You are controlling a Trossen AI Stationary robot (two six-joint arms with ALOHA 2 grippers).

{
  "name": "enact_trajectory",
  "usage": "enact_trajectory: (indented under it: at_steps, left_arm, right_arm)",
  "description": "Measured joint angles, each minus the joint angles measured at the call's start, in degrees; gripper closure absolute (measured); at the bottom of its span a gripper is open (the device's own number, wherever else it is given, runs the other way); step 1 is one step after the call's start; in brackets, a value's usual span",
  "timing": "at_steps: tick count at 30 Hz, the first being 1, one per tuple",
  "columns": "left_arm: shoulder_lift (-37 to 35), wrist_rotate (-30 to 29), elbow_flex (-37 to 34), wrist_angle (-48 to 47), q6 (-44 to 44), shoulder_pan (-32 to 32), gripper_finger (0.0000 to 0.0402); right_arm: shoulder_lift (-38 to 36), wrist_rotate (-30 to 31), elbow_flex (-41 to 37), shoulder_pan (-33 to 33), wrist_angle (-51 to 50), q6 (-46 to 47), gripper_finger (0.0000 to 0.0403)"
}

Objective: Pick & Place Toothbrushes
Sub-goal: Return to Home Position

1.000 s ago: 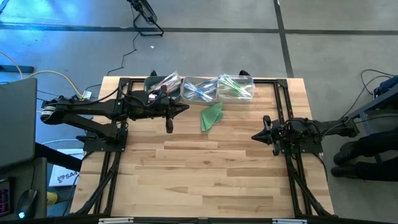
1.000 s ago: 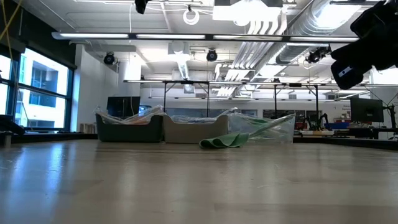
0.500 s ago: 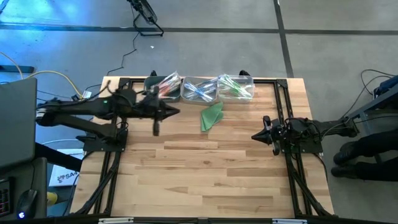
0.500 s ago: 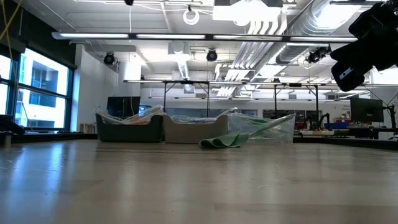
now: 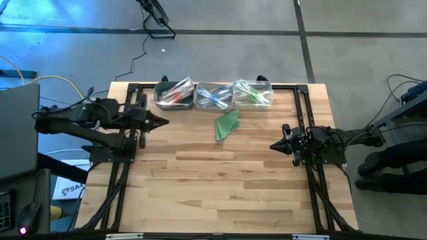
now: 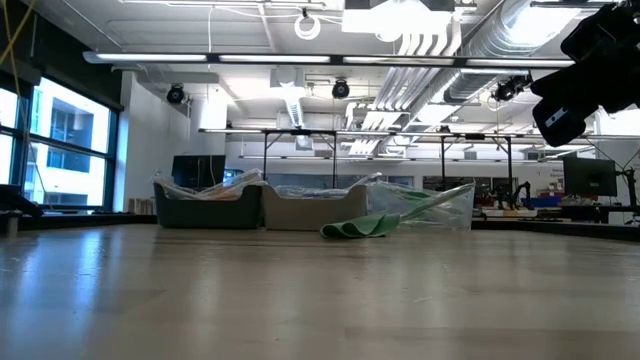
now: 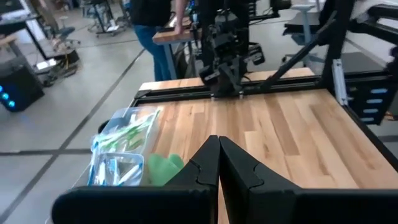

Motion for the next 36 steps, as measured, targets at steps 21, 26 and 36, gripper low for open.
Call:
enact_trajectory:
  at_steps: [21, 26, 36]
  left_arm:
    - [-31.84, 5.64, -20.75, 1.11, -0.99, -0.67, 0.0401]
    - [-37.25, 5.9, -24.24, 1.14, -1.47, -0.67, 0.0401]
    - [-38.59, 10.87, -35.13, 13.0, -1.76, -0.65, 0.0401]
  right_arm:
    - [0.0, -0.04, 0.0, 0.0, 0.07, 0.0, 0.04]
    - [0.0, -0.06, 0.0, 0.0, 0.09, -0.02, 0.04]
    - [0.01, -0.06, -0.04, 0.0, 0.37, 0.0, 0.04]
